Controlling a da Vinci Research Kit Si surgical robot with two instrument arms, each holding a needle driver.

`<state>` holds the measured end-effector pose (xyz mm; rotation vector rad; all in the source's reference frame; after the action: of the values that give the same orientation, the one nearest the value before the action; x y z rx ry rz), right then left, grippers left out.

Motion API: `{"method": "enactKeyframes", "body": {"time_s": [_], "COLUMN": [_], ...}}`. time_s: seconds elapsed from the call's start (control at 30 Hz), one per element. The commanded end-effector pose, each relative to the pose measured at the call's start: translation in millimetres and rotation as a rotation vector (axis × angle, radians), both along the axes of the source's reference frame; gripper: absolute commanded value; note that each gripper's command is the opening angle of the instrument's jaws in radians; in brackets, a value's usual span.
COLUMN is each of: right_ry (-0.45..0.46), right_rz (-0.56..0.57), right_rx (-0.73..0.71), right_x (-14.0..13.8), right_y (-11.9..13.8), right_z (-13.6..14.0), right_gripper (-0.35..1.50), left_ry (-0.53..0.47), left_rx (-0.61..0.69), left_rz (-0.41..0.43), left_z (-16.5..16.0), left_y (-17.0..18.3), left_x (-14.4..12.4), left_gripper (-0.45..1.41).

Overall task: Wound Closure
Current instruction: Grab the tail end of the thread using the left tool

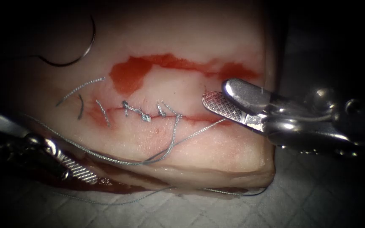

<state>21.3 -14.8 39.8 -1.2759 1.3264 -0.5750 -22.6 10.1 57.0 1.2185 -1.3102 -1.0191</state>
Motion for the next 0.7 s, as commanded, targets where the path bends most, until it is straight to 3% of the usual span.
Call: {"method": "enactKeyframes", "body": {"time_s": [0.03, 0.1, 0.13, 0.23, 0.37, 0.53, 0.7], "right_ry": [0.003, 0.003, 0.003, 0.003, 0.004, 0.003, 0.006], "right_rz": [0.001, 0.002, 0.002, 0.001, 0.000, 0.001, -0.001], "right_rx": [-0.003, -0.003, -0.003, -0.003, -0.007, -0.009, -0.014], "right_x": [0.9, 1.0, 1.0, 1.0, 1.1, 1.3, 1.5], "right_y": [0.4, 0.4, 0.4, 0.4, 0.2, 0.2, 0.0], "right_z": [0.3, 0.3, 0.3, 0.3, 0.5, 0.6, 0.7], "right_gripper": [1.48, 1.48, 1.48, 1.48, 1.48, 1.48, 1.48], "left_ry": [0.043, 0.114, 0.161, 0.253, 0.273, 0.241, 0.291], "left_rx": [-0.092, -0.220, -0.329, -0.542, -0.739, -1.004, -1.113], "left_rz": [-0.060, -0.150, -0.156, -0.011, 0.201, 0.214, 0.189], "left_z": [1.1, 2.1, 2.8, 4.3, 5.7, 7.2, 9.4], "left_y": [0.0, -0.3, -0.7, -1.3, -2.4, -4.4, -4.8], "left_x": [-0.8, -0.9, -0.8, -0.5, -1.2, -2.5, -4.5], "left_gripper": [0.94, 0.93, 0.88, 0.81, 0.78, 0.51, 0.29]}}
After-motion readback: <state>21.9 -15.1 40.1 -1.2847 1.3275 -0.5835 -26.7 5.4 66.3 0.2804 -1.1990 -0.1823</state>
